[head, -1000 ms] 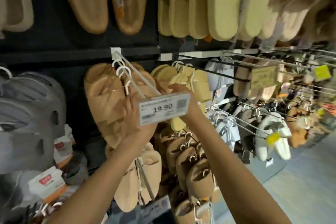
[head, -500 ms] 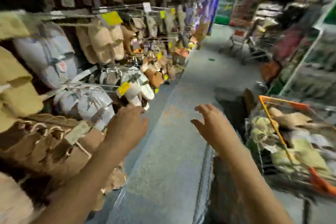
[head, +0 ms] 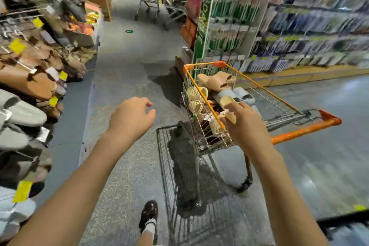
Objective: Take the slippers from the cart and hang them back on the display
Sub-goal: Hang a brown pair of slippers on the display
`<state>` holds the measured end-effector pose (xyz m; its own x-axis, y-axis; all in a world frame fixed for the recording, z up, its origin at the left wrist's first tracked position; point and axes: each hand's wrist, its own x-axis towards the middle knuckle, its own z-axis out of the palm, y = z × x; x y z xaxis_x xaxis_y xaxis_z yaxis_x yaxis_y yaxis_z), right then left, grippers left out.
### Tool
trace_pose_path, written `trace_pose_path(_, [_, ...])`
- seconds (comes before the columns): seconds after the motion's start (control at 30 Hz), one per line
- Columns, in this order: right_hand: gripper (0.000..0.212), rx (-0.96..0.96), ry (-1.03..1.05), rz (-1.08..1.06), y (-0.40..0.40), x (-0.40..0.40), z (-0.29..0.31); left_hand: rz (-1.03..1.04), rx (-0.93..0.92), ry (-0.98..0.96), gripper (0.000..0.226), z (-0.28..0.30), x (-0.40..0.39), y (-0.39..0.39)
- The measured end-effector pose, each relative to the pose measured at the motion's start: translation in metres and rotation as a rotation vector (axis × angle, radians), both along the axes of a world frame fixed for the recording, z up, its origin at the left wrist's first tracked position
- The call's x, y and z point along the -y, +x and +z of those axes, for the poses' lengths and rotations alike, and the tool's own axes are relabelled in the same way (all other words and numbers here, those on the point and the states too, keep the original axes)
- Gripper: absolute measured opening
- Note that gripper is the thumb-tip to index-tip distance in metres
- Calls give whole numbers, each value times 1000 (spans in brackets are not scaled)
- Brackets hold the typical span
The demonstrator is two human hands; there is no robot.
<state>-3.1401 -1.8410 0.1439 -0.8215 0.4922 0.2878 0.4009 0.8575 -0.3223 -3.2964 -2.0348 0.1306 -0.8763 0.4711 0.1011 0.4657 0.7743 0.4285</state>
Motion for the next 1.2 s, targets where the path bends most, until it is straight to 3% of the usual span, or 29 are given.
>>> trace_pose_path(0.4, [30,-45,-63,-208,-164,-127,-16,-234,-57,-103,33,5,-173,-189])
trace_pose_path(0.53, [31,-29,-128,-373,-181,-180,-40,-340,-49,-160,32,-13,-232,-223])
trace_pose_path(0.67, [33,-116,-191,-564,-212,-235,-65,-409,-67,-64,34,-38,-294,-265])
trace_pose_path(1.03, [32,-43,-334,-683,-319,-387,-88,-472,-11,-103,38,-62,-476,-362])
trace_pose_path(1.2, [33,0,-470,-790,-342,-433,-115,-620,101,-201,48,-95,-556,-372])
